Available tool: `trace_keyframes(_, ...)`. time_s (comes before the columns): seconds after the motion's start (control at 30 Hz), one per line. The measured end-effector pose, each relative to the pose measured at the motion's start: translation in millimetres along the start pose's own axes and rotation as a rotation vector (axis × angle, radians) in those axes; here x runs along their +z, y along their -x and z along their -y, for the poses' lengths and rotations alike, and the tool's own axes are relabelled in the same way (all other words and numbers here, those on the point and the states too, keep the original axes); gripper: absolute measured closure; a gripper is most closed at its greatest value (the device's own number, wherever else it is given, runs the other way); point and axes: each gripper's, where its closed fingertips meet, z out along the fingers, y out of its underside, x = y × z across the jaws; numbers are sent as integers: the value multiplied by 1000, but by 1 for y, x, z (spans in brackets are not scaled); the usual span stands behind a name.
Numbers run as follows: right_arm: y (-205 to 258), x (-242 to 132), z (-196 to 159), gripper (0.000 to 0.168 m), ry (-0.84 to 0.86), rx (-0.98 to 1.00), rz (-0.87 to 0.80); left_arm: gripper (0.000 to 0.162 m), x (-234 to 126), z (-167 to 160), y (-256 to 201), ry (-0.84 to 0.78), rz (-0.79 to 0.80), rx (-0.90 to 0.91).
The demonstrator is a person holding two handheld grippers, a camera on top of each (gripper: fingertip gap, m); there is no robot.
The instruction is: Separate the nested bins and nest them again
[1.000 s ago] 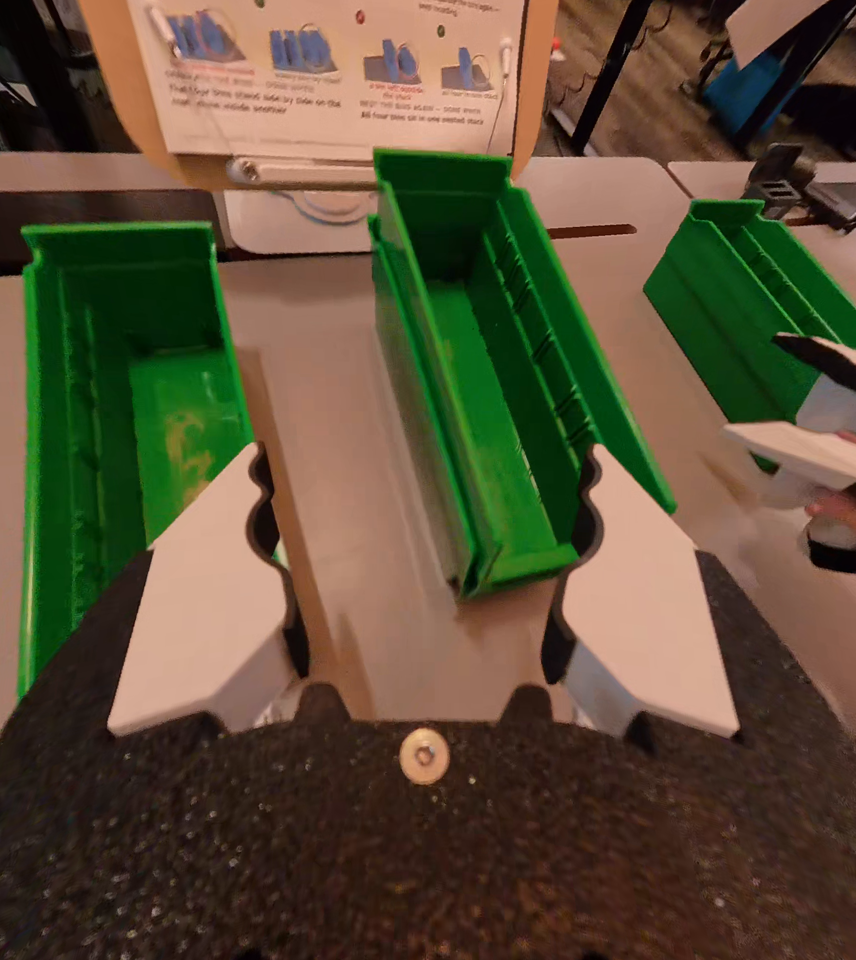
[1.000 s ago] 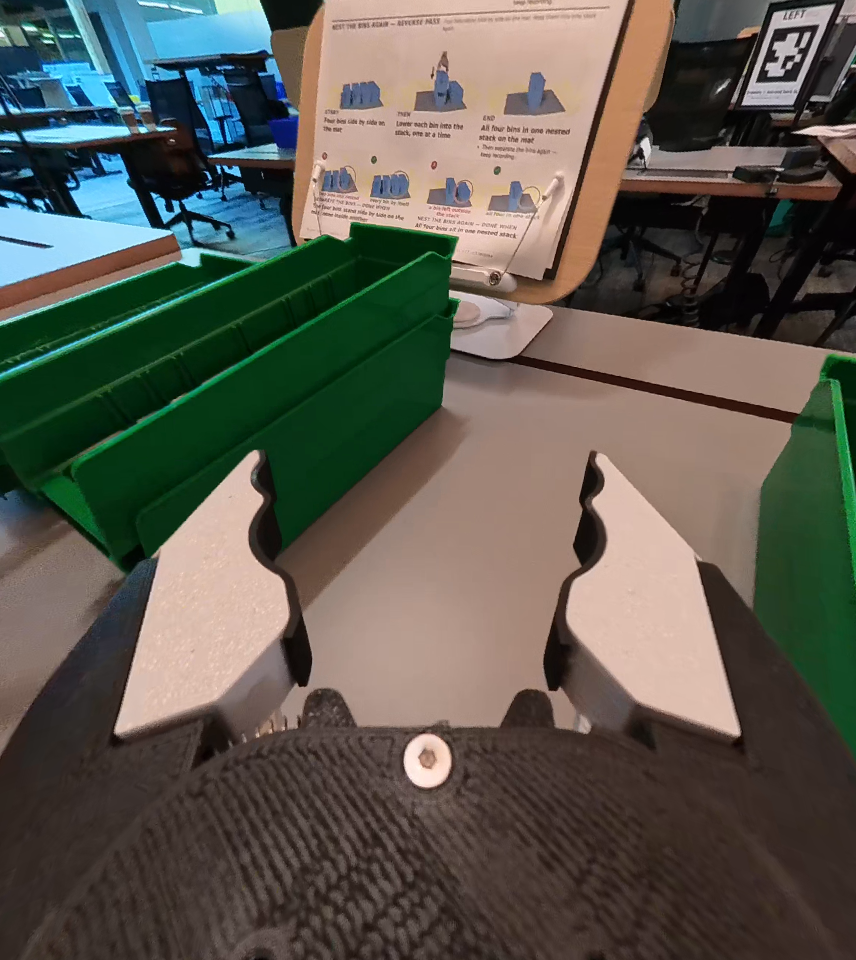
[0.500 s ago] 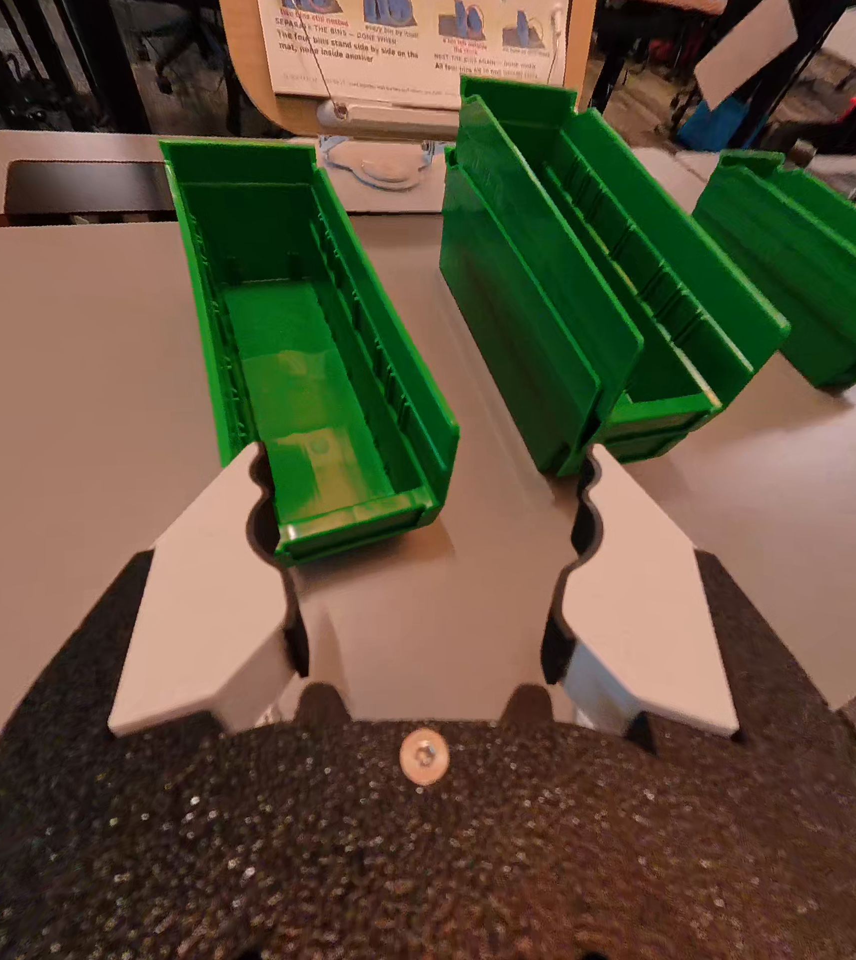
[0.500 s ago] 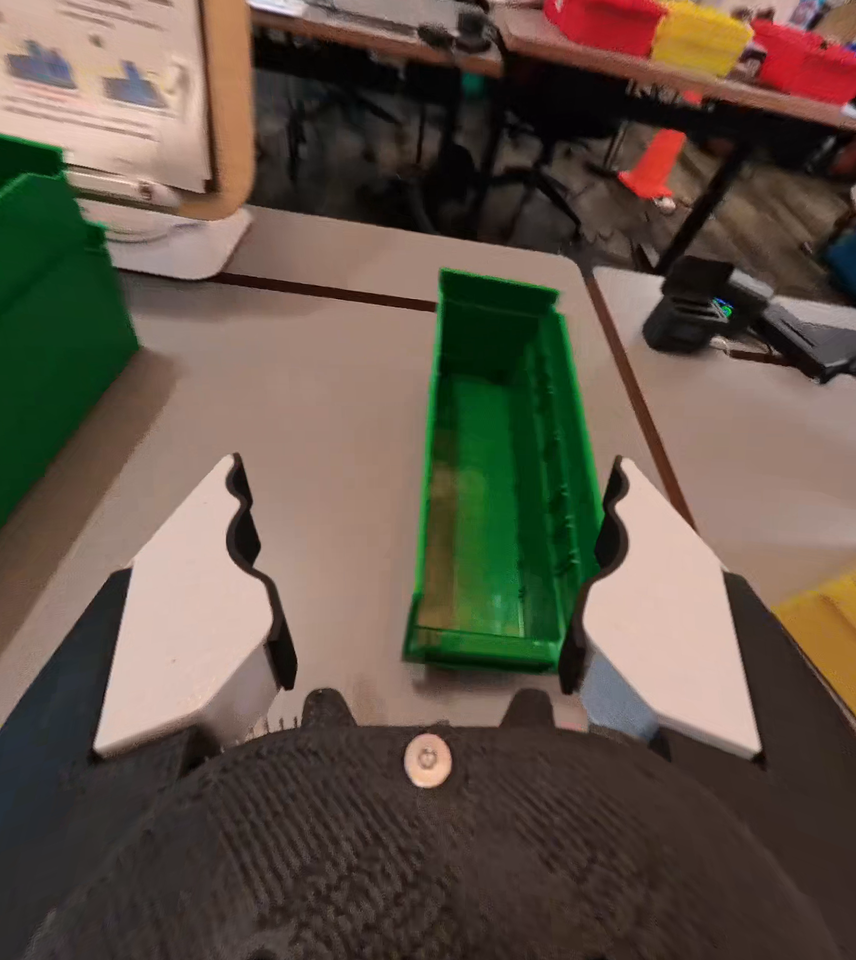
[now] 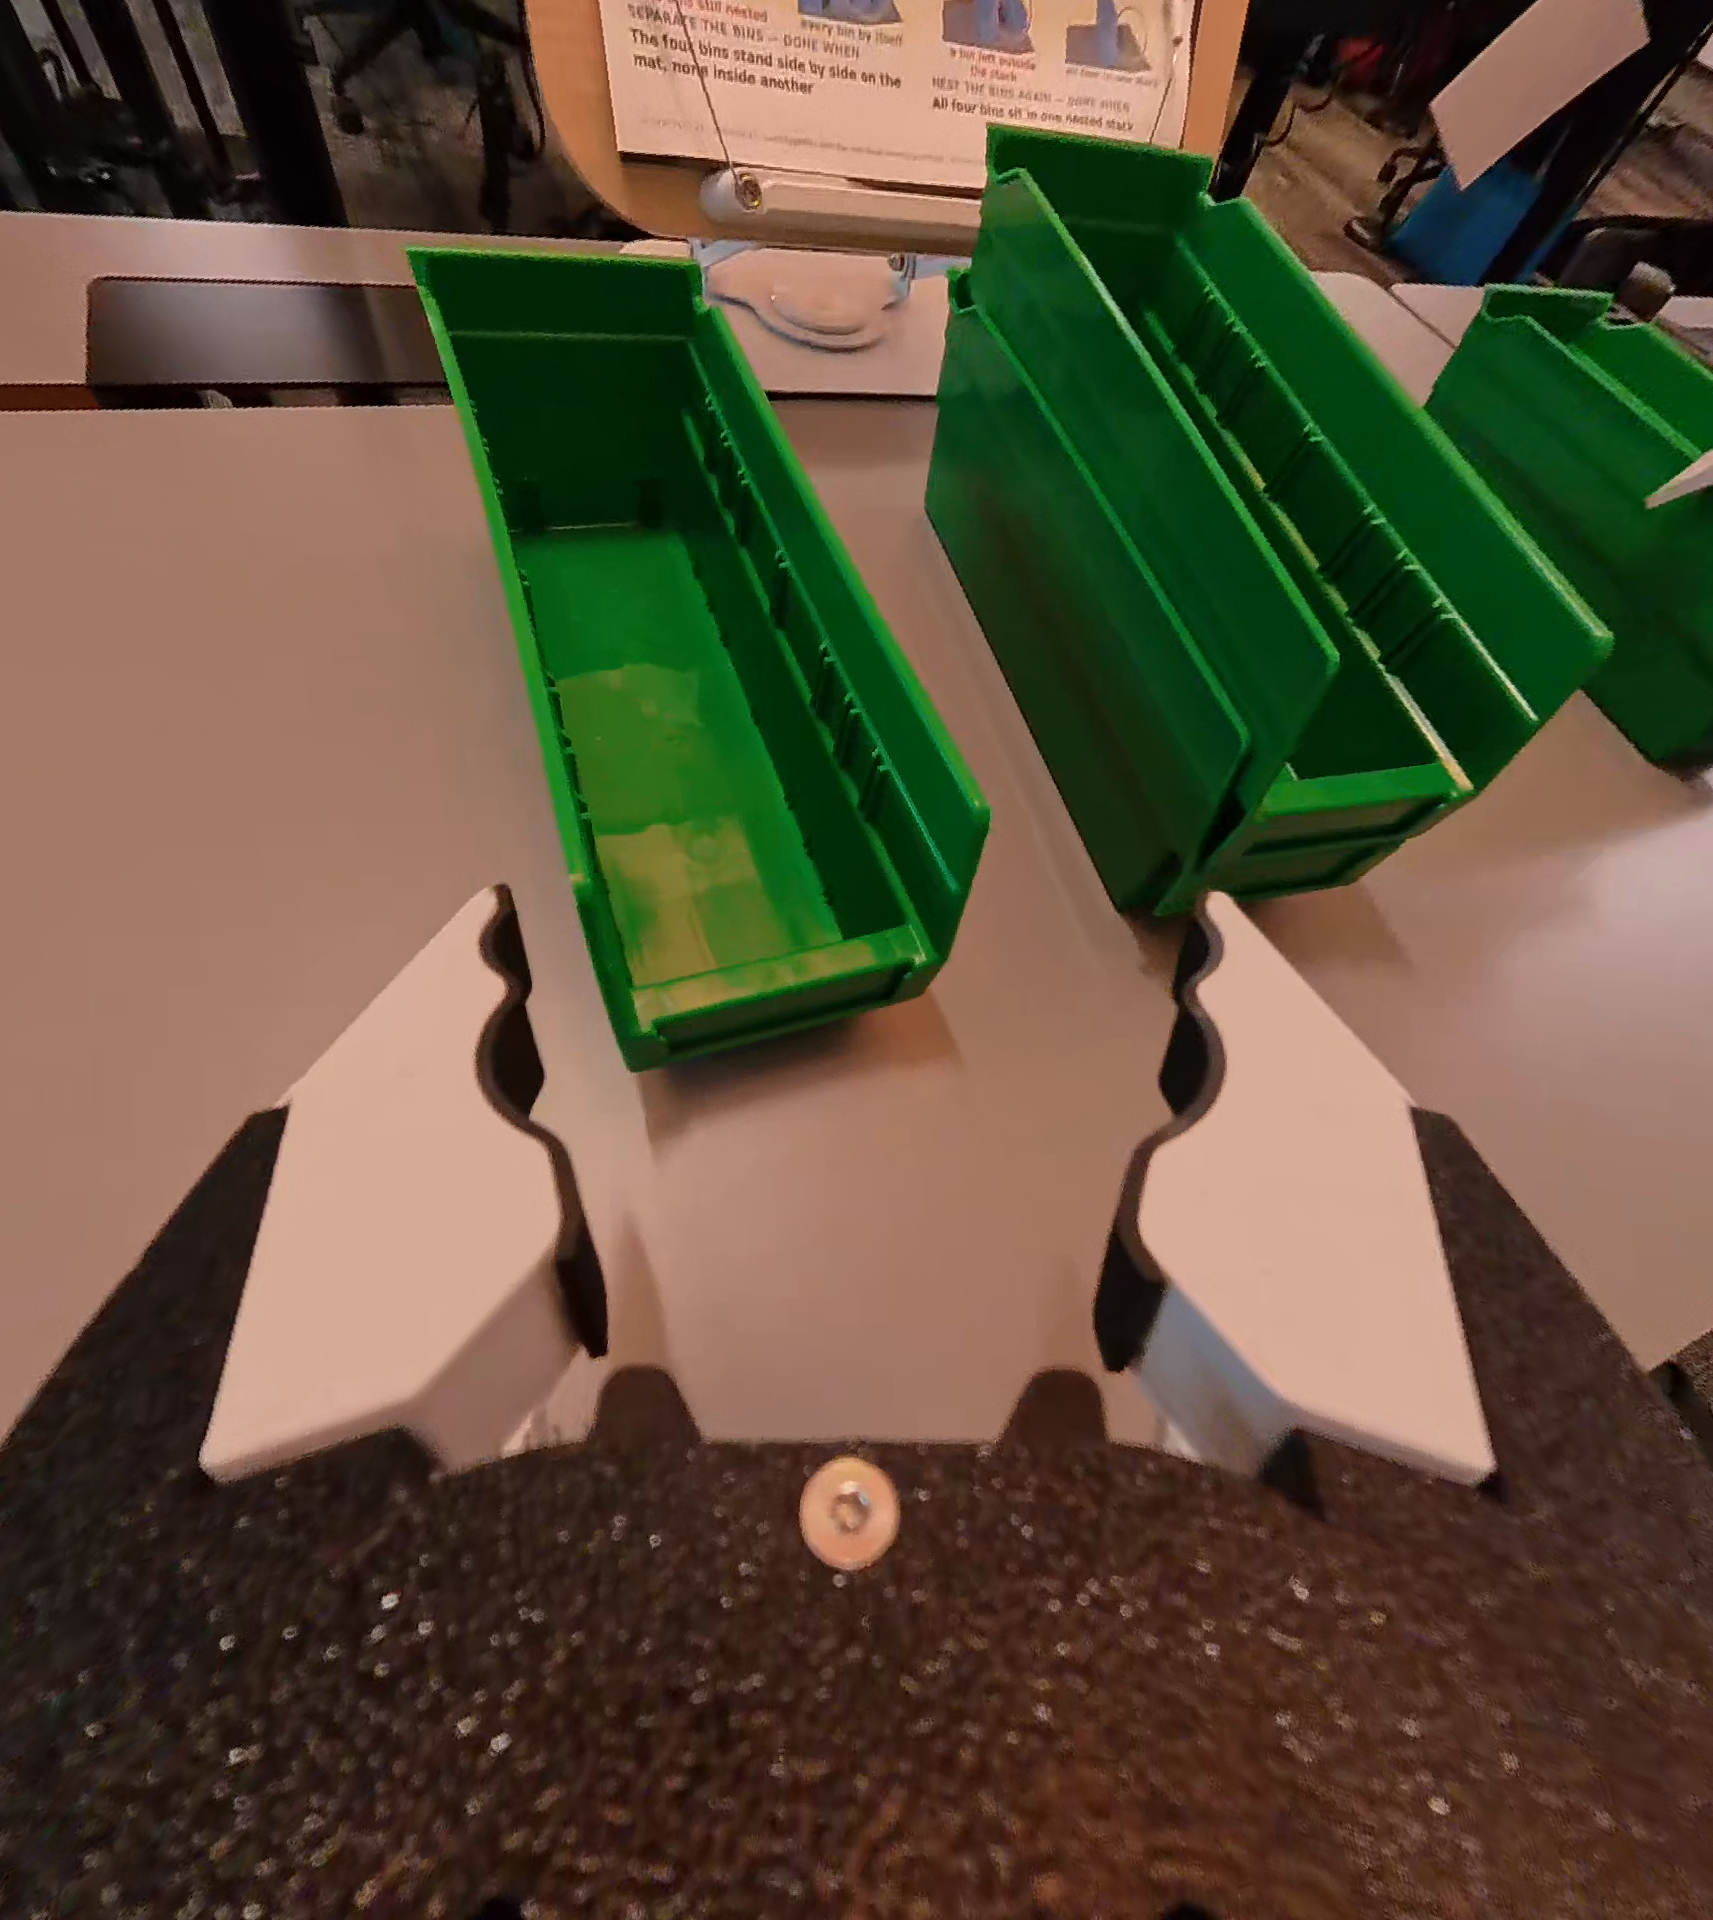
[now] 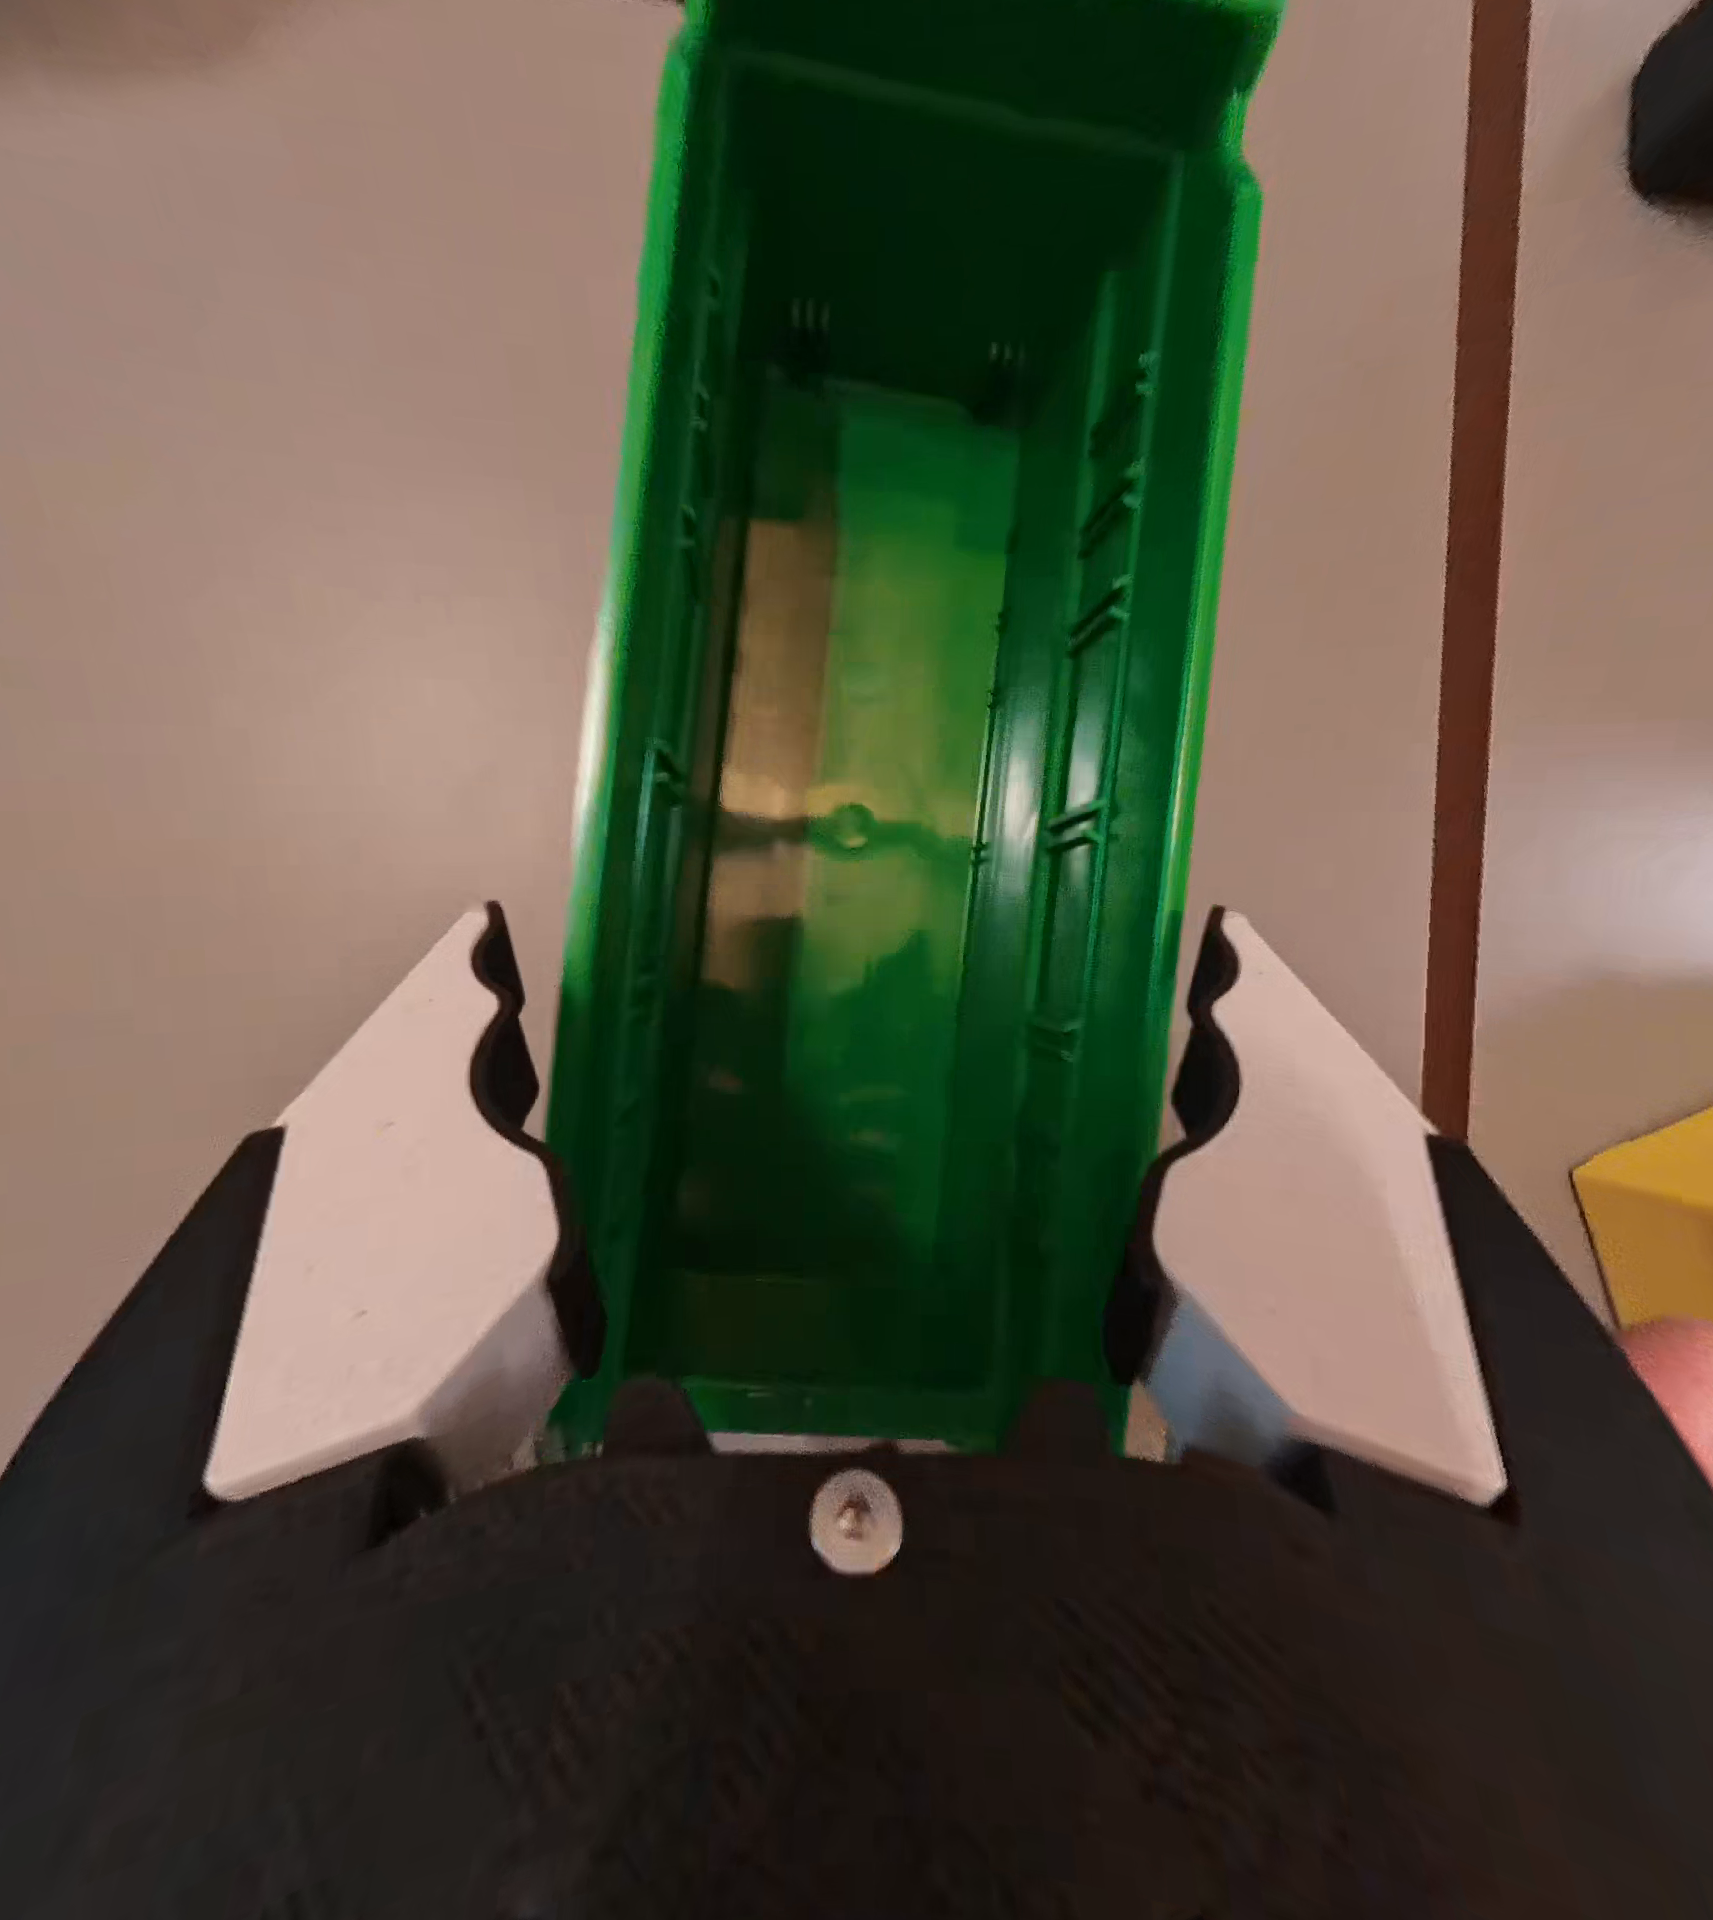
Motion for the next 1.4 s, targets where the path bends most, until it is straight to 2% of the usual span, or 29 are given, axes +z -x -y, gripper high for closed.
trace_keyframes(0.03,-2,3,-1,41,30,13,-7,41,0,0,0,-2,-5,-4)
trace_keyframes(0.1,-6,7,3,38,52,2,-11,41,1,-1,0,5,-11,-4)
trace_keyframes(0.23,-11,15,2,21,150,-7,25,41,6,-7,-1,36,-24,-7)
trace_keyframes(0.4,-5,22,-2,27,260,-22,97,41,12,-14,-2,63,-43,-18)
trace_keyframes(0.6,-5,23,7,35,301,-86,69,41,16,-21,3,92,-40,-25)
trace_keyframes(0.77,-11,20,25,37,279,22,47,41,21,-26,4,108,-50,-40)
trace_keyframes(0.87,-14,21,20,32,322,60,66,41,24,-30,5,126,-51,-43)
trace_keyframes(1.03,-1,24,13,45,353,138,201,41,29,-35,6,140,-54,-50)
trace_keyframes(1.17,1,29,10,42,344,148,227,41,33,-40,6,159,-58,-61)
trace_keyframes(1.4,1,25,14,66,339,217,256,42,37,-43,4,174,-66,-65)
